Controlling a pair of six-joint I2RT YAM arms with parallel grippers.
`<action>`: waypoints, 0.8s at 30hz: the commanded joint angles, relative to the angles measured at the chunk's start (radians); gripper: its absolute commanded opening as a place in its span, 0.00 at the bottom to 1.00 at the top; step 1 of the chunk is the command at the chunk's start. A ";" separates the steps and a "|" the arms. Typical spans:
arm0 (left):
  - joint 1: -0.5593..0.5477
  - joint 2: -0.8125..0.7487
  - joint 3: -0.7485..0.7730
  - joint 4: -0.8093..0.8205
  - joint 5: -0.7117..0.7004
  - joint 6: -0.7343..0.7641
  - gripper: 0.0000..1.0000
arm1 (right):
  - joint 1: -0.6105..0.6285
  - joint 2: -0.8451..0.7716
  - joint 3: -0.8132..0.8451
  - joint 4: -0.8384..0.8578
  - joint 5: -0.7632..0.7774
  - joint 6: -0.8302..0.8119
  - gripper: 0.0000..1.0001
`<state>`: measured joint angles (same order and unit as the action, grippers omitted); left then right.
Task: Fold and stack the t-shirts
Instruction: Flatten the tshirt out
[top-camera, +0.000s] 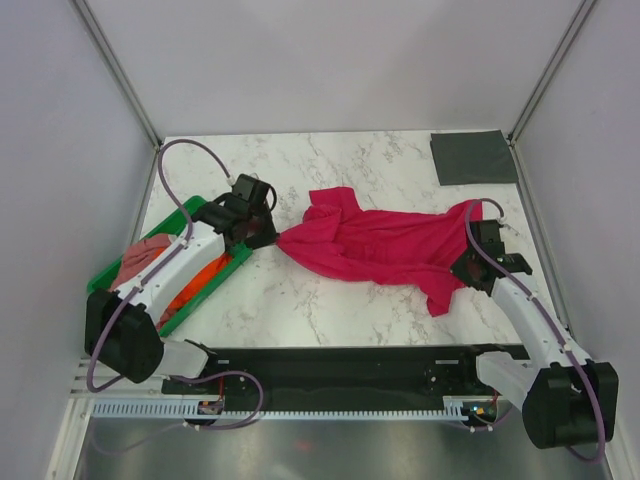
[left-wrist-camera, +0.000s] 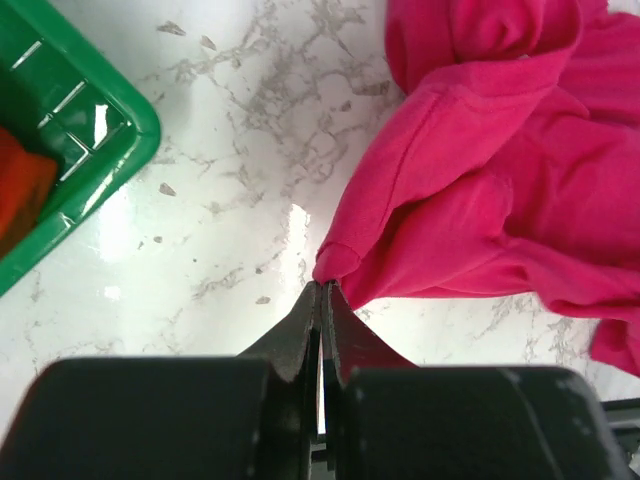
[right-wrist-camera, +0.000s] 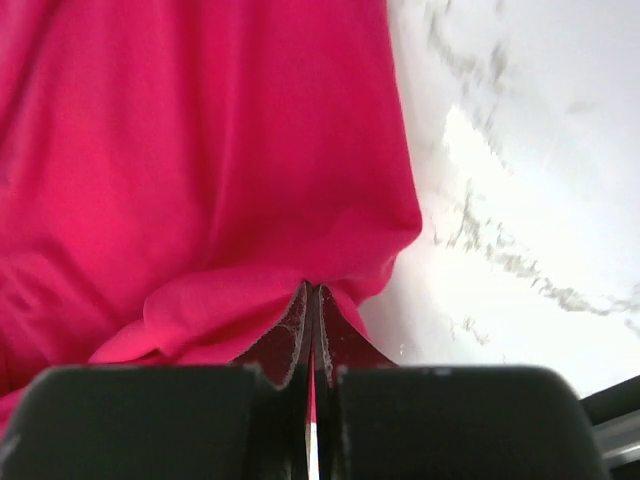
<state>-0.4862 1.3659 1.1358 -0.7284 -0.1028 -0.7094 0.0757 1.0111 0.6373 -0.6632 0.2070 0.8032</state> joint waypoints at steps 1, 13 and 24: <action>0.037 0.025 0.040 0.020 0.011 0.076 0.02 | 0.003 0.040 0.108 -0.054 0.205 0.016 0.00; 0.106 0.059 -0.056 0.135 0.132 0.085 0.02 | -0.022 0.322 0.377 -0.111 0.212 -0.173 0.00; 0.152 0.208 0.226 0.236 0.339 0.028 0.02 | -0.051 0.494 0.697 -0.209 0.455 -0.268 0.00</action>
<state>-0.3450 1.5570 1.2282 -0.5831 0.1532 -0.6621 0.0536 1.5017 1.1973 -0.8207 0.5117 0.5793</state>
